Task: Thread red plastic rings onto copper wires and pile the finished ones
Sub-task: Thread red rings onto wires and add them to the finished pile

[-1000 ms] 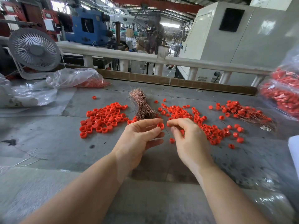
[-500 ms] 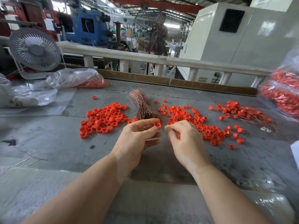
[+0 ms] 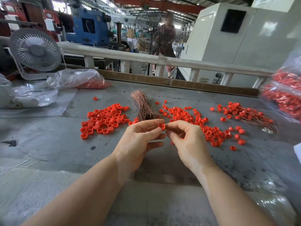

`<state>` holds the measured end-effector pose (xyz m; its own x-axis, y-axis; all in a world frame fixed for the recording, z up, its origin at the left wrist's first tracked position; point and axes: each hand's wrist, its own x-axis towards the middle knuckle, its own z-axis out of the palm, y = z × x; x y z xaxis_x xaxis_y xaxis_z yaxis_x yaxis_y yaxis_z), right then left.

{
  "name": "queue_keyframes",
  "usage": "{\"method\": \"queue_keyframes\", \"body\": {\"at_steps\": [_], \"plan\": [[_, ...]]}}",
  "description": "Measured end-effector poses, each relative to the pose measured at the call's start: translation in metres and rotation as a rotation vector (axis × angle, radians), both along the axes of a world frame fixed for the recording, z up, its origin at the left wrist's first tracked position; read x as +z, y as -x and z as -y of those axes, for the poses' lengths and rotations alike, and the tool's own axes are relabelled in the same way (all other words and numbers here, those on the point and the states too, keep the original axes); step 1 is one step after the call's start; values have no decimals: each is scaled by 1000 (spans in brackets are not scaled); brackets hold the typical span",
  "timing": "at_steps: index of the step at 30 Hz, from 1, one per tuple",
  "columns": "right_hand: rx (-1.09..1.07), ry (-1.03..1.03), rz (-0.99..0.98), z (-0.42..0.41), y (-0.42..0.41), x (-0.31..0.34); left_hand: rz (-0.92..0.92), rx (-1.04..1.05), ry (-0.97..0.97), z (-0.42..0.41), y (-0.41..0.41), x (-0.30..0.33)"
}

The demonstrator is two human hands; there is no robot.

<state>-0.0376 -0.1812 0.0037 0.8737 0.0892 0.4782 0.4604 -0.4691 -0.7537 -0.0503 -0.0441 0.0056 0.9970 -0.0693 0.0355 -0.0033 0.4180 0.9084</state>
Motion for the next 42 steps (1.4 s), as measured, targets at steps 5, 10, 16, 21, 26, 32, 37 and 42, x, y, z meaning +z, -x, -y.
{"method": "queue_keyframes", "body": {"at_steps": [5, 10, 16, 21, 26, 32, 37, 42], "plan": [[-7, -92, -4, -1, 0, 0, -3, 12, 10, -1, 0, 0], [-10, -104, 0, -1, 1, 0, 14, 34, 21, 0, 0, 0], [5, -118, 2, -1, 1, 1, 12, 32, 56, 1, 1, 1], [36, -169, -34, -1, 1, 2, 6, -9, 110, 3, 1, 3], [56, -192, -50, 0, 3, 4, 10, -38, 157, 3, 2, 5], [64, -214, -51, -1, 2, 5, 48, -17, 93, 3, 2, 3], [62, -234, -72, -1, 3, 5, 105, 26, -15, 2, 3, 0], [47, -200, -64, -1, 4, 6, 118, 25, -33, 2, 3, 0]]}}
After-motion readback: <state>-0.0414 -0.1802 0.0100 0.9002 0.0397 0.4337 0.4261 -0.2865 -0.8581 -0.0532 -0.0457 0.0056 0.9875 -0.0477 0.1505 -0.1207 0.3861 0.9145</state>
